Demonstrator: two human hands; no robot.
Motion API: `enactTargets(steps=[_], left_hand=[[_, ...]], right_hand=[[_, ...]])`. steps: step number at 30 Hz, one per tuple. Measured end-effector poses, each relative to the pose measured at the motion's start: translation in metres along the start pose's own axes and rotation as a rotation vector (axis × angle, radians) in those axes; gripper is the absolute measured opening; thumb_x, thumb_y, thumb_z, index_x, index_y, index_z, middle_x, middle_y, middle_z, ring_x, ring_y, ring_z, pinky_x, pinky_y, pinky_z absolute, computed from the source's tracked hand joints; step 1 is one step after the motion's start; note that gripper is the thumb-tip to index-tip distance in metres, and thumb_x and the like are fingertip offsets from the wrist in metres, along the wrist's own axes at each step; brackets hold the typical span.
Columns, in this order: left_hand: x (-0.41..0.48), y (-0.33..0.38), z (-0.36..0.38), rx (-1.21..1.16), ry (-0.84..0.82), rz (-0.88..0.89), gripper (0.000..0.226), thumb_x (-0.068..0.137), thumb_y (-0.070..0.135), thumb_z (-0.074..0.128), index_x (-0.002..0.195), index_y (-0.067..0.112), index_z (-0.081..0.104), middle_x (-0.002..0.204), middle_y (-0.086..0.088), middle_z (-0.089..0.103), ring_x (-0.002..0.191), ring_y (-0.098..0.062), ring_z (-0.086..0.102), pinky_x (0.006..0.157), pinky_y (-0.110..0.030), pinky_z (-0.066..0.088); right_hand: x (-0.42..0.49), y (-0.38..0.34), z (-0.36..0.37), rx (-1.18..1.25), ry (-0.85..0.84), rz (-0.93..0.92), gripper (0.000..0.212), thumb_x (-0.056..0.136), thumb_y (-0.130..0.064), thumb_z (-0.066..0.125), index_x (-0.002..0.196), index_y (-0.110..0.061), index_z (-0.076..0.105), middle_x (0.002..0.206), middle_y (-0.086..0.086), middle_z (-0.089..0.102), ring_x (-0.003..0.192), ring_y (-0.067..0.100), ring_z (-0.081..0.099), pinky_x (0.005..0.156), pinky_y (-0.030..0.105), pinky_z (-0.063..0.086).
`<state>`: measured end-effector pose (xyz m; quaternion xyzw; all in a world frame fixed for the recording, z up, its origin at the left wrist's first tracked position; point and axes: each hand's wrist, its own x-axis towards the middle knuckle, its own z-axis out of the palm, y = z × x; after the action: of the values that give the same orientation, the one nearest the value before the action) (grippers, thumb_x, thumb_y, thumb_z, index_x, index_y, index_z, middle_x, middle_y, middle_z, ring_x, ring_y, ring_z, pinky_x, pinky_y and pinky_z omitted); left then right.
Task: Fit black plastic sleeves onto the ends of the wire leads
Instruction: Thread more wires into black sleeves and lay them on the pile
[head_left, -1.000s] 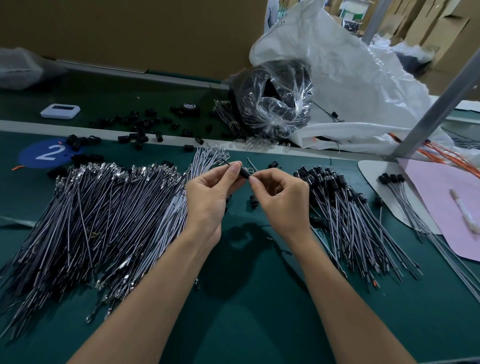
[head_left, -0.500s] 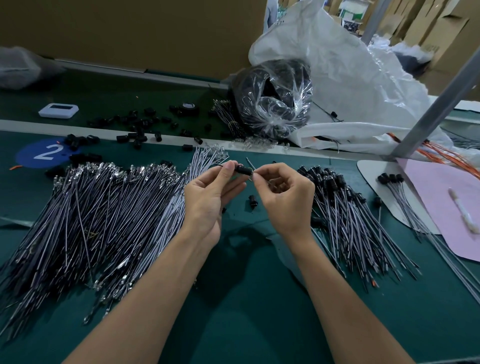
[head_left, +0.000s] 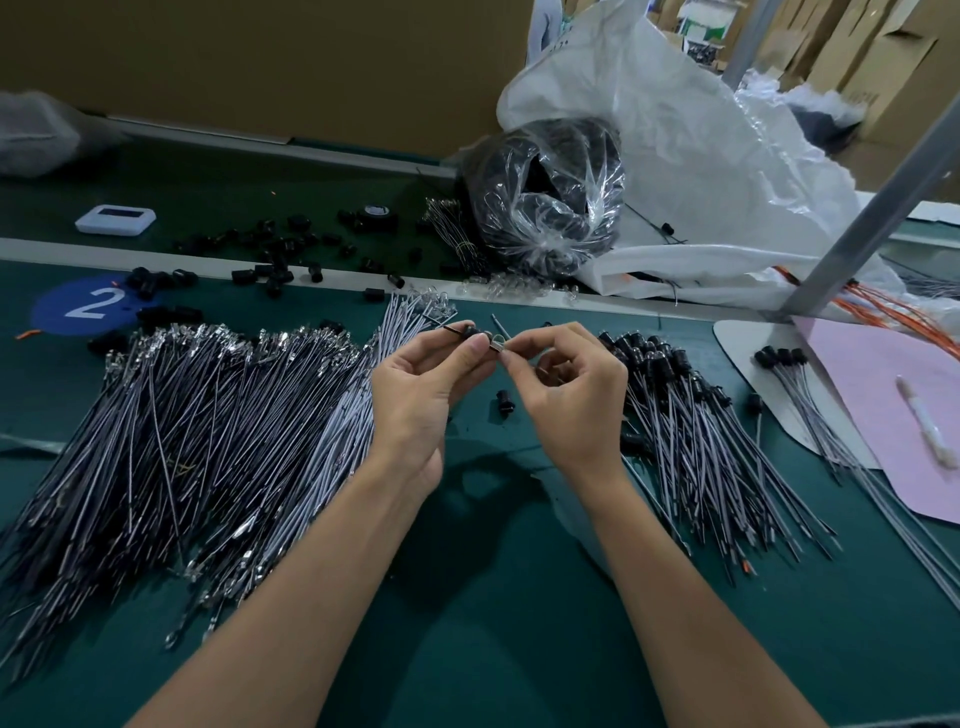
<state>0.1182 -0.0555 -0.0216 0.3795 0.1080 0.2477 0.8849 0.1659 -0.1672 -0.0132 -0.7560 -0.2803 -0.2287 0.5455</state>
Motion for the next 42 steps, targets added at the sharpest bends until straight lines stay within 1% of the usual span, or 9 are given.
enactTargets(steps=[6, 13, 17, 21, 26, 31, 35, 39, 42], left_hand=[[-0.0003, 0.0003, -0.0003, 0.023, -0.013, 0.008, 0.026, 0.059, 0.006, 0.079, 0.083, 0.003, 0.070, 0.078, -0.007, 0.075, 0.076, -0.022, 0.073, 0.071, -0.025, 0.058], [-0.0004, 0.0018, -0.0004, 0.048, -0.008, 0.029, 0.025, 0.059, 0.007, 0.079, 0.082, 0.004, 0.069, 0.076, -0.004, 0.074, 0.076, -0.019, 0.073, 0.072, -0.025, 0.058], [-0.0010, 0.0012, 0.0001, 0.053, 0.001, 0.032, 0.023, 0.059, 0.007, 0.079, 0.080, 0.005, 0.069, 0.076, -0.004, 0.074, 0.077, -0.020, 0.073, 0.073, -0.026, 0.058], [-0.0016, 0.0005, 0.0000, 0.067, -0.014, 0.024, 0.013, 0.057, 0.007, 0.080, 0.066, 0.013, 0.071, 0.075, -0.001, 0.074, 0.077, -0.020, 0.072, 0.075, -0.029, 0.060], [-0.0024, 0.0003, 0.0001, 0.078, -0.028, -0.015, 0.020, 0.059, 0.006, 0.079, 0.075, 0.005, 0.068, 0.074, -0.002, 0.073, 0.077, -0.020, 0.073, 0.072, -0.026, 0.059], [-0.0038, 0.0001, 0.0008, 0.065, -0.046, -0.014, 0.015, 0.057, 0.005, 0.079, 0.067, 0.009, 0.068, 0.072, -0.001, 0.073, 0.076, -0.020, 0.072, 0.072, -0.025, 0.058], [-0.0013, 0.0001, -0.0003, 0.064, 0.003, -0.002, 0.016, 0.060, 0.005, 0.078, 0.071, 0.008, 0.068, 0.074, 0.000, 0.073, 0.076, -0.018, 0.072, 0.073, -0.025, 0.058], [0.0015, 0.0026, -0.0019, 0.069, 0.011, 0.007, 0.012, 0.058, 0.008, 0.079, 0.061, 0.015, 0.070, 0.073, 0.001, 0.072, 0.073, -0.016, 0.071, 0.069, -0.023, 0.058], [0.0006, 0.0026, -0.0013, 0.089, -0.005, 0.013, 0.015, 0.058, 0.007, 0.079, 0.067, 0.010, 0.068, 0.073, 0.000, 0.073, 0.073, -0.017, 0.072, 0.070, -0.024, 0.058]], right_hand=[[-0.0006, 0.0029, 0.0006, 0.013, -0.011, 0.043, 0.008, 0.077, -0.006, 0.080, 0.078, -0.011, 0.074, 0.074, -0.002, 0.069, 0.056, 0.008, 0.053, 0.056, 0.016, 0.041], [-0.0003, 0.0028, 0.0013, 0.034, -0.078, 0.102, 0.002, 0.081, -0.014, 0.078, 0.080, -0.014, 0.076, 0.070, -0.006, 0.069, 0.055, 0.005, 0.053, 0.054, 0.018, 0.042], [0.0001, 0.0027, 0.0011, 0.014, -0.071, 0.078, 0.003, 0.083, -0.013, 0.076, 0.080, -0.013, 0.076, 0.069, -0.007, 0.067, 0.054, 0.005, 0.052, 0.055, 0.015, 0.039], [-0.0002, 0.0028, -0.0007, -0.025, -0.069, 0.029, 0.003, 0.080, -0.011, 0.079, 0.079, -0.012, 0.076, 0.072, -0.004, 0.070, 0.057, 0.006, 0.054, 0.056, 0.015, 0.041], [-0.0007, 0.0052, -0.0017, -0.062, -0.046, -0.024, 0.005, 0.078, -0.004, 0.078, 0.079, -0.008, 0.076, 0.074, -0.001, 0.070, 0.062, 0.002, 0.057, 0.063, 0.010, 0.041], [-0.0007, 0.0066, -0.0020, -0.088, -0.053, -0.051, 0.004, 0.082, -0.002, 0.074, 0.081, -0.005, 0.076, 0.077, 0.003, 0.070, 0.067, 0.007, 0.059, 0.066, 0.008, 0.041], [-0.0006, 0.0041, -0.0004, -0.127, -0.078, -0.112, 0.006, 0.083, -0.002, 0.072, 0.086, -0.005, 0.077, 0.078, 0.003, 0.071, 0.067, 0.008, 0.059, 0.068, 0.011, 0.044], [-0.0014, 0.0028, -0.0001, -0.128, -0.086, -0.123, 0.006, 0.083, -0.002, 0.072, 0.088, -0.005, 0.074, 0.079, 0.002, 0.070, 0.065, 0.006, 0.057, 0.067, 0.011, 0.045], [-0.0017, 0.0036, 0.0006, -0.147, -0.061, -0.110, 0.004, 0.082, -0.002, 0.072, 0.083, -0.006, 0.071, 0.076, 0.002, 0.068, 0.063, 0.005, 0.053, 0.066, 0.010, 0.043]])
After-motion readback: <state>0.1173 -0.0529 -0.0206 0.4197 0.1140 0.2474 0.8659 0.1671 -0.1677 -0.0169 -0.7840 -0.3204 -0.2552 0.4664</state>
